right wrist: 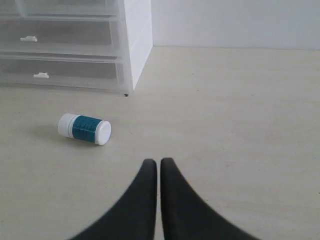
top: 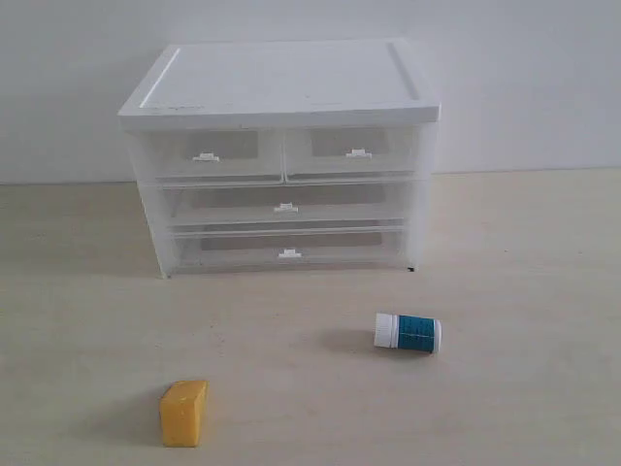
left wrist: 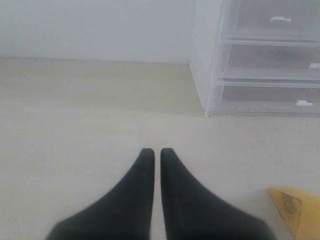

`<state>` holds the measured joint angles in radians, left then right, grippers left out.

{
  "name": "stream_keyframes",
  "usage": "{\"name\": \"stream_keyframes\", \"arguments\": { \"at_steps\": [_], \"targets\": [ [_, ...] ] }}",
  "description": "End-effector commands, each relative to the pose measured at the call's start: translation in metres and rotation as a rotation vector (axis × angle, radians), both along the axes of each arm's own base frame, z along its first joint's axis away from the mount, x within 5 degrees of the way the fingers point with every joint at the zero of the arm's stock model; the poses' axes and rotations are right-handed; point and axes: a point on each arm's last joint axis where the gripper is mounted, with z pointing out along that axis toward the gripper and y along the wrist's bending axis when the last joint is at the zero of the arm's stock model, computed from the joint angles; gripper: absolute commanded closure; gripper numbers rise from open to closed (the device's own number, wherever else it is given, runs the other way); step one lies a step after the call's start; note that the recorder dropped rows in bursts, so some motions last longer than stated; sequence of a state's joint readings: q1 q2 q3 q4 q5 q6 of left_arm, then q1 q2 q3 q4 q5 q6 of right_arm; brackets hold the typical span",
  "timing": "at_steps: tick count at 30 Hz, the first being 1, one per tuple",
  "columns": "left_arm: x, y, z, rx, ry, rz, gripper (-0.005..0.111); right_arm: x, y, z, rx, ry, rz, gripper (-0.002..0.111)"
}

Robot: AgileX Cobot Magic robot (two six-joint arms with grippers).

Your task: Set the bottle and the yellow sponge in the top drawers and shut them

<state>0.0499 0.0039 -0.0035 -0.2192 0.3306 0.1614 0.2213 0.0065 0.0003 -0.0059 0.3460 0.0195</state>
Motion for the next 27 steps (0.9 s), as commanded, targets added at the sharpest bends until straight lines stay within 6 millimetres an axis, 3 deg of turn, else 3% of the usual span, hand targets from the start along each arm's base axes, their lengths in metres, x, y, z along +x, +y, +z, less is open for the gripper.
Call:
{"name": "stream_keyframes", "arguments": {
  "at_steps": [1, 13, 20, 27],
  "targets": [
    [0.000, 0.000, 0.000, 0.003, -0.015, 0.000, 0.103, 0.000, 0.000, 0.001, -0.002, -0.012, -0.003, 0.108],
    [0.000, 0.000, 0.000, -0.006, -0.015, 0.001, 0.103, 0.000, 0.000, 0.001, -0.002, -0.012, -0.003, 0.108],
    [0.000, -0.010, 0.005, -0.593, -0.014, 0.016, 0.103, 0.000, 0.000, 0.001, -0.002, -0.012, -0.003, 0.108],
    [0.000, -0.011, 0.006, -0.649, -0.017, 0.011, 0.103, 0.000, 0.000, 0.001, 0.000, -0.012, -0.004, 0.108]
  ]
}}
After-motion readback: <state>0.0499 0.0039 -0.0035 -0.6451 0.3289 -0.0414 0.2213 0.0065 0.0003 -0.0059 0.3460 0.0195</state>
